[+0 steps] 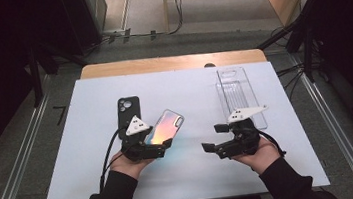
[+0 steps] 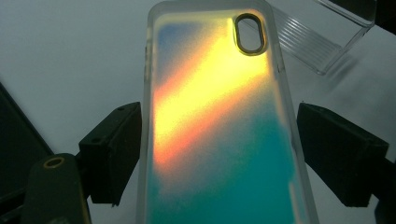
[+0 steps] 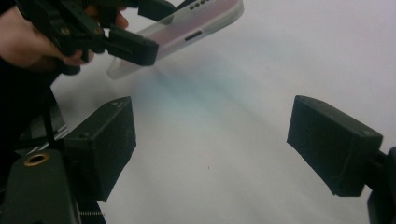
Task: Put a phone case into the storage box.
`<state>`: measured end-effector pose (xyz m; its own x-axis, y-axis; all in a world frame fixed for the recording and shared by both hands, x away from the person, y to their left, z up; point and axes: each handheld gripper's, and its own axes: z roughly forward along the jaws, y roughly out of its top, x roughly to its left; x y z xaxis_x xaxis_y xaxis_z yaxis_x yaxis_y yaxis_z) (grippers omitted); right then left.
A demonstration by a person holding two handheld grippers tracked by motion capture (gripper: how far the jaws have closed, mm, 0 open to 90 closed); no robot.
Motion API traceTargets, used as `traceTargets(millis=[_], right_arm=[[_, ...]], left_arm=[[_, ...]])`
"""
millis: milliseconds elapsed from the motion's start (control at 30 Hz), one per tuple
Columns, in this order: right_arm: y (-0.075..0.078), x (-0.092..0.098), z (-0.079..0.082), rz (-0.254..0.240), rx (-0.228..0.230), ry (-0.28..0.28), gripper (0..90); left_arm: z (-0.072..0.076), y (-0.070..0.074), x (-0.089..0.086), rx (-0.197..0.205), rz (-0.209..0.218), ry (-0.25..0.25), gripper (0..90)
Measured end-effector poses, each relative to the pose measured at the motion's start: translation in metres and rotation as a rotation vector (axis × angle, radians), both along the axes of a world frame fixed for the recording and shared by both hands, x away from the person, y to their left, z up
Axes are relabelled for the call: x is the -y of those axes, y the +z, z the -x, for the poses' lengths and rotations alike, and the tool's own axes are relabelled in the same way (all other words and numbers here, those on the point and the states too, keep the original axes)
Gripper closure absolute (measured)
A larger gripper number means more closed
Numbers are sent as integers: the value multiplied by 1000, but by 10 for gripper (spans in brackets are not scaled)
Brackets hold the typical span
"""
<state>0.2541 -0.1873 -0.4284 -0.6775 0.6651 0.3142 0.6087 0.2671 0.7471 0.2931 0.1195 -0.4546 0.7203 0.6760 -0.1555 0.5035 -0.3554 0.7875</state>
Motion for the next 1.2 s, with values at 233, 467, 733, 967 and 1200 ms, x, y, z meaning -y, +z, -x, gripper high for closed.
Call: traceTargets(millis=[233,467,733,967,1200], right_arm=[[8,-6,-8,-19,3,-19,136],[18,-19,-19,-27,4,-28,136],[25,-30,-29,-20,-8,-30,136],[28,-33,-36,-47,-20,-48,136],[32,-35,-44,-65,-20,-66,136]], left_arm=[[8,-2,-2,90,77,48,173],[13,-3,-1,134,121,40,173],[19,-4,3,181,127,49,173],[23,-7,6,209,166,60,173],[24,-8,9,215,199,45,173]])
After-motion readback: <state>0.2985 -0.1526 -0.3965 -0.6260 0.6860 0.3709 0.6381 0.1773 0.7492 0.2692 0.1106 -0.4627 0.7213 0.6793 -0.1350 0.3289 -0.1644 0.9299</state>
